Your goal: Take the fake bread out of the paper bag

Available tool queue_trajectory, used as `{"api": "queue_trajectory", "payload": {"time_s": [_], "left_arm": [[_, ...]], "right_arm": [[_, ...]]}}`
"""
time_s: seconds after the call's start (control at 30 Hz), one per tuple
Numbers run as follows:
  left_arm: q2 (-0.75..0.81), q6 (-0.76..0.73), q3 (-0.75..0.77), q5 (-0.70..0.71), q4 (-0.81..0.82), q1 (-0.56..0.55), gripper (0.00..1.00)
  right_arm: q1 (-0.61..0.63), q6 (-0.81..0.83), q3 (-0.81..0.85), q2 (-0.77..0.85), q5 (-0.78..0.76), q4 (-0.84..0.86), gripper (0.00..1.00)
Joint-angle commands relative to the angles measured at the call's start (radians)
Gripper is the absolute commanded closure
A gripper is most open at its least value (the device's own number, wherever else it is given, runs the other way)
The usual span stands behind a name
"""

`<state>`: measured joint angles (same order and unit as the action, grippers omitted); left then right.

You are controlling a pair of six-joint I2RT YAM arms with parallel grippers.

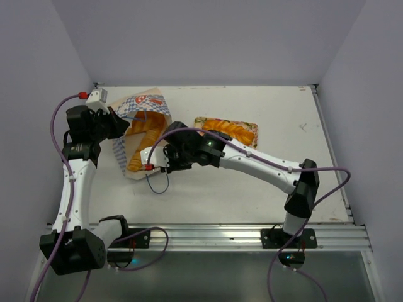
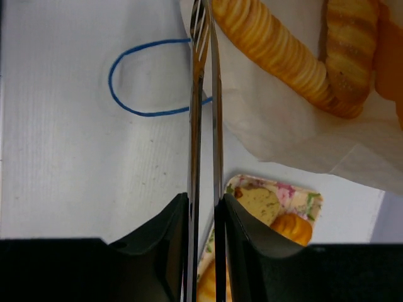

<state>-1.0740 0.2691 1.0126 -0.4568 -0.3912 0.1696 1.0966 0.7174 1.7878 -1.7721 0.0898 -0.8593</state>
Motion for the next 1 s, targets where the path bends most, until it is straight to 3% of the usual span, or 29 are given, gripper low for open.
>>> {"api": "queue_trajectory", "payload": {"time_s": [0.0,0.27,0.97], "left_arm": [[0.02,-0.011,0.049,0.004,-0.031,0.005,1.0],[0.034,-0.011,0.052,0.012,-0.029,0.005,1.0],[0.039,-0.001,0.037,-0.003,-0.001,0.005,1.0]], "right_arm": [[0.045,0.063,0.045,-0.029,-0.247,0.159,0.68],[0.098,0.145,-0.091,-0.11,-0.39,0.336,0.66],[0.157,0.212,-0.238,-0.128,-0.501,0.46,0.52]]}}
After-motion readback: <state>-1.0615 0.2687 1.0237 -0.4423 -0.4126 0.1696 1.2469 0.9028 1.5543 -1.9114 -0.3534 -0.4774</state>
